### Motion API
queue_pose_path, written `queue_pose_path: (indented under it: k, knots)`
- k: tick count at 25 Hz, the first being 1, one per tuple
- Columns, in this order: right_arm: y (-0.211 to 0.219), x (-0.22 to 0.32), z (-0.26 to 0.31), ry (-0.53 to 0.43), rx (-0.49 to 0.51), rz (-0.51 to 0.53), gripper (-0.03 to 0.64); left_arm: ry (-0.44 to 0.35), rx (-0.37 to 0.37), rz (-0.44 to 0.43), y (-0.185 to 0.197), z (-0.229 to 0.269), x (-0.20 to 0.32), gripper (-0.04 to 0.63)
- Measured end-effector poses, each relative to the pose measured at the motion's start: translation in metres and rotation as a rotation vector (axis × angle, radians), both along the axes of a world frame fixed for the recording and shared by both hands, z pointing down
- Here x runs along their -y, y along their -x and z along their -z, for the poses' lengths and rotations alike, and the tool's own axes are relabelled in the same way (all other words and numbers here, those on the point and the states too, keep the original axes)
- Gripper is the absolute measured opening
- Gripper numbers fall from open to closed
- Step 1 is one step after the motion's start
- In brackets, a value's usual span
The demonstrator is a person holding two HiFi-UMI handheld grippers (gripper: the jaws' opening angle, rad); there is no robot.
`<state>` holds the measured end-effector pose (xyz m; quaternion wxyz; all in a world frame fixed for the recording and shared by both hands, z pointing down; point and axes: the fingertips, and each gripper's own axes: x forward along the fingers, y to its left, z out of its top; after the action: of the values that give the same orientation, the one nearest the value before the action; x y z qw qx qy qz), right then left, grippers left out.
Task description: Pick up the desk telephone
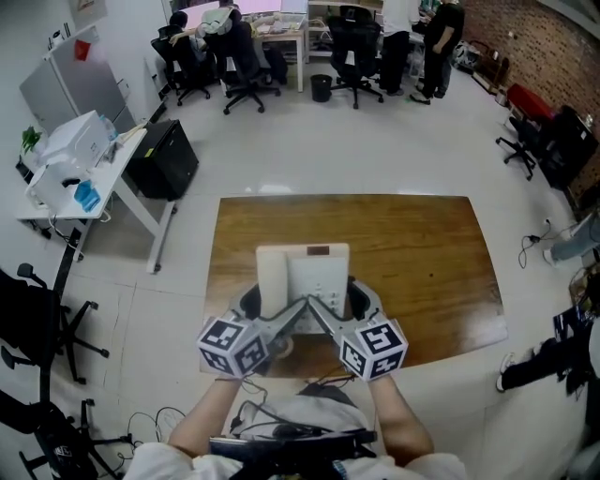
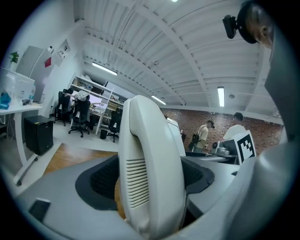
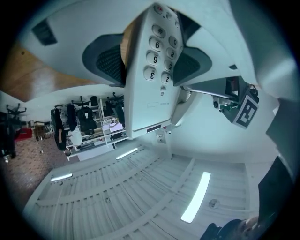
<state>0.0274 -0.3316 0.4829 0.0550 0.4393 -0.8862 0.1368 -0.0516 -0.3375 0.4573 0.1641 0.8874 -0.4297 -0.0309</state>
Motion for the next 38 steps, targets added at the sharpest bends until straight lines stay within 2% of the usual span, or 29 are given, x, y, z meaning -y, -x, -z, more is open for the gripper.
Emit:
queue_pose_path:
  k: [17,21,27,30,38]
  knots:
    - [0.016,-0.075,0.080,-0.193,-0.043,-0.029,0.333,-0.177,-0.044,-0.011,0.016,0.076,-0.076,0.382]
    - [0.020,-0.093,0.094,-0.229,-0.041,-0.034,0.333,-0.212,-0.030,-0.022,0.020,0.088,-0.095,0.382]
    - [0.030,-0.118,0.104,-0.254,-0.029,-0.033,0.333,-0.251,-0.008,-0.011,0.029,0.100,-0.121,0.382]
    - [0.034,-0.126,0.105,-0.262,-0.033,-0.035,0.332,-0.235,-0.002,-0.014,0.034,0.100,-0.130,0.381]
    - [0.044,-0.138,0.107,-0.275,-0.041,-0.035,0.331,-0.260,-0.031,-0.012,0.043,0.102,-0.141,0.380]
